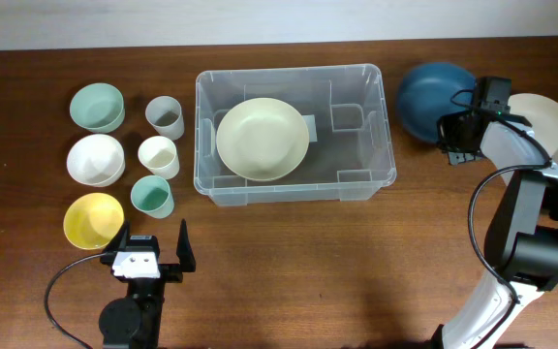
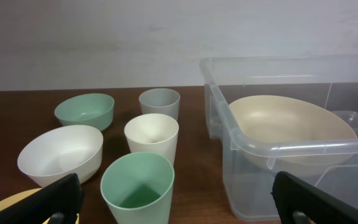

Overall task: Pack container
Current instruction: 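Lift the teal plate with the right gripper toward the bin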

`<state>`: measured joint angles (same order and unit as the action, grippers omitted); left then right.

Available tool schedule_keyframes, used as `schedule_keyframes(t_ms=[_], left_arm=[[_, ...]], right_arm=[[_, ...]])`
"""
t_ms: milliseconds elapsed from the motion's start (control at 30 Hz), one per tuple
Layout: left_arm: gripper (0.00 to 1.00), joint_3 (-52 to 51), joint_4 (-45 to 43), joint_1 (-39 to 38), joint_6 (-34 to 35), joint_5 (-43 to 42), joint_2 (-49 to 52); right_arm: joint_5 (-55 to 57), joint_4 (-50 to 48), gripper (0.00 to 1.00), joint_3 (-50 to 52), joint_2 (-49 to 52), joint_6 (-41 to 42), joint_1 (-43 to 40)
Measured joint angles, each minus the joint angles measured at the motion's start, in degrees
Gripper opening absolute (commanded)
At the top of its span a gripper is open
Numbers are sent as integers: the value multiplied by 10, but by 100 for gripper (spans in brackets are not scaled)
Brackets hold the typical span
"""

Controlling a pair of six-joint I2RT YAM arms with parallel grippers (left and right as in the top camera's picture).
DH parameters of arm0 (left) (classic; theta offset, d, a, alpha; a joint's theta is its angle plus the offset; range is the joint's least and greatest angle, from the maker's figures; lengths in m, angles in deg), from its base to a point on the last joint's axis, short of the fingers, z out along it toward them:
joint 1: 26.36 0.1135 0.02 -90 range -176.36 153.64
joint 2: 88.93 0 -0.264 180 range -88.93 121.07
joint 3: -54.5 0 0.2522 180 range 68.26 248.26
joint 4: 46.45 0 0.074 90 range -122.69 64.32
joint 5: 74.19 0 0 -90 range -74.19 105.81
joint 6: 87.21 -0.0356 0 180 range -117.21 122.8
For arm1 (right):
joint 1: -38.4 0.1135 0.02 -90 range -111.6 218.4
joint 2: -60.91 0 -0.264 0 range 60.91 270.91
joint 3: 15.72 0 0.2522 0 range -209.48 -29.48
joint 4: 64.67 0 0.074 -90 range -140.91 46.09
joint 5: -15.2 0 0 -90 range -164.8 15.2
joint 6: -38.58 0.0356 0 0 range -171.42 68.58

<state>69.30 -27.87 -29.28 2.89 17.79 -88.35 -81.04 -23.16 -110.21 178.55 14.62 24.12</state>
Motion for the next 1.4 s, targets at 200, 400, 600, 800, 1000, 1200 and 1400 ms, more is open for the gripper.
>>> schedule_keyframes(t_ms=[200, 400, 600, 800, 1000, 1200, 1400], left_arm=[[100, 0, 0, 0, 0, 0, 0], [100, 0, 0, 0, 0, 0, 0], [100, 0, 0, 0, 0, 0, 0], [100, 0, 0, 0, 0, 0, 0], [100, 0, 0, 0, 0, 0, 0], [100, 0, 0, 0, 0, 0, 0], [100, 0, 0, 0, 0, 0, 0]], right_arm=[[-34, -54, 4, 1, 1, -20, 1], [-73, -64, 4, -19, 3, -37, 1], [-116, -58, 4, -94, 3, -64, 1], [-151, 51, 4, -217, -5, -121, 5], [-203, 135, 4, -313, -33, -204, 43], [-276, 165, 4, -326, -45, -272, 135], [-270, 253, 4, -326, -45, -335, 228]])
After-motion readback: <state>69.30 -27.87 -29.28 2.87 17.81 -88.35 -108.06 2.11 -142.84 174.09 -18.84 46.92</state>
